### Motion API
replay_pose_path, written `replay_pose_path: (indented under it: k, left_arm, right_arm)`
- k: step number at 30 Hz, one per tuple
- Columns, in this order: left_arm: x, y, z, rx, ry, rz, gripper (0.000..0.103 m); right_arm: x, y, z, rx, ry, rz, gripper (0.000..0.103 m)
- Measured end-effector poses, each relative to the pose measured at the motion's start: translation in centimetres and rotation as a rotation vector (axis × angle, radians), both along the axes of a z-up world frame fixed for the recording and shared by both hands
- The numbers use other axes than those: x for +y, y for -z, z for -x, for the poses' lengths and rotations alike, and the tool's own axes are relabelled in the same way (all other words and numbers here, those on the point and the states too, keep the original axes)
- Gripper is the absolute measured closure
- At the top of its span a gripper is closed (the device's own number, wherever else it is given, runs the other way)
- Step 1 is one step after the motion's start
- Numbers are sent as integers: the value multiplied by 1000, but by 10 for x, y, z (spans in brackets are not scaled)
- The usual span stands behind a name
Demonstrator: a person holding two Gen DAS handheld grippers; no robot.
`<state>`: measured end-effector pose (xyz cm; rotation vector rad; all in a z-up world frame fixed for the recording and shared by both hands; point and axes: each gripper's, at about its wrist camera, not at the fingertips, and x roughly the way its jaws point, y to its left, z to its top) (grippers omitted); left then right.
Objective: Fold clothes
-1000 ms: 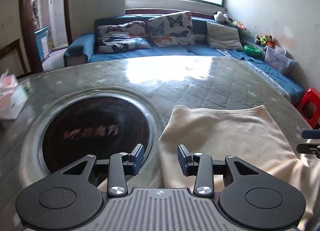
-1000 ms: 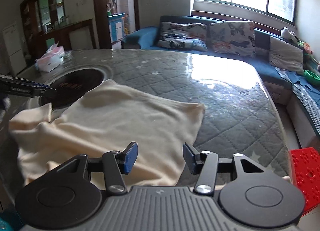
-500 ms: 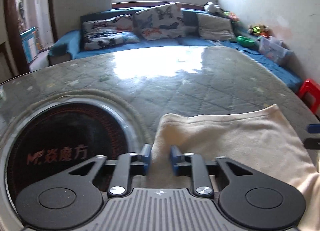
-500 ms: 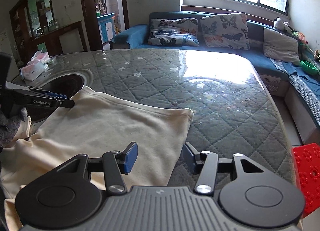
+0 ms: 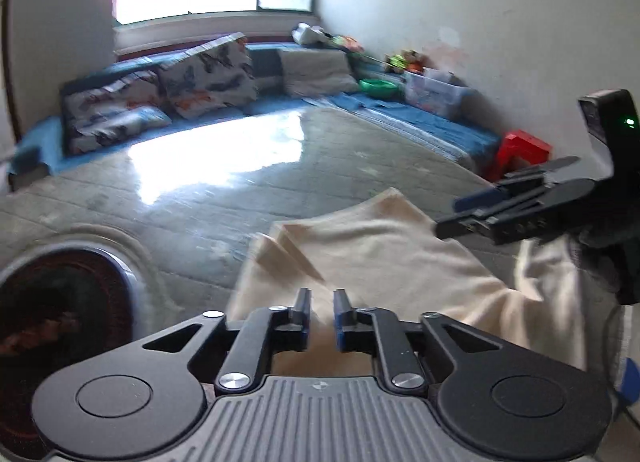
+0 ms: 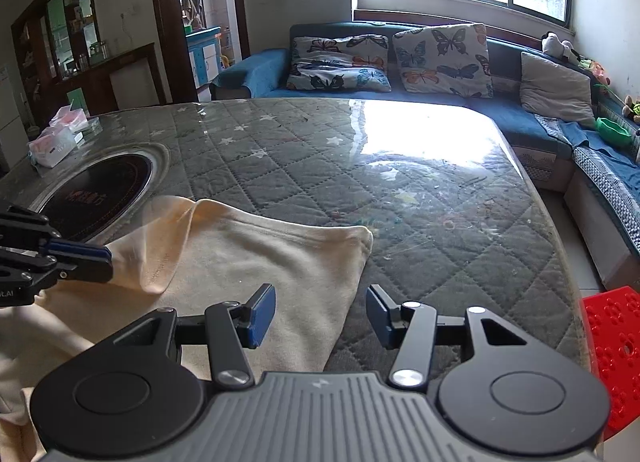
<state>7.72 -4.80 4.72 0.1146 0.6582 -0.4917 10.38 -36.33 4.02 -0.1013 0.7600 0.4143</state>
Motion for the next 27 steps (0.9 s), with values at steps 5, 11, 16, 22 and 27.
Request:
replay_pose_path:
  k: [5, 11, 16, 22, 27]
  left_arm:
    - [0, 2, 0, -13, 20, -29, 58]
    - [-24, 18, -1, -15, 97, -111, 57]
    - [-32, 32, -8, -8, 125, -172, 80]
    - [9, 9, -32, -21, -53, -58, 97]
    - [52, 4, -65, 8, -232, -17, 98]
  right_arm:
    - [2, 4, -6, 9, -2, 10, 52]
    - [2, 9, -20, 32, 1, 15, 52]
    - [2, 13, -35, 55, 16, 0, 54]
    - [3, 20, -58, 91, 40, -16, 70]
    - [11, 21, -72, 85, 42, -4, 95]
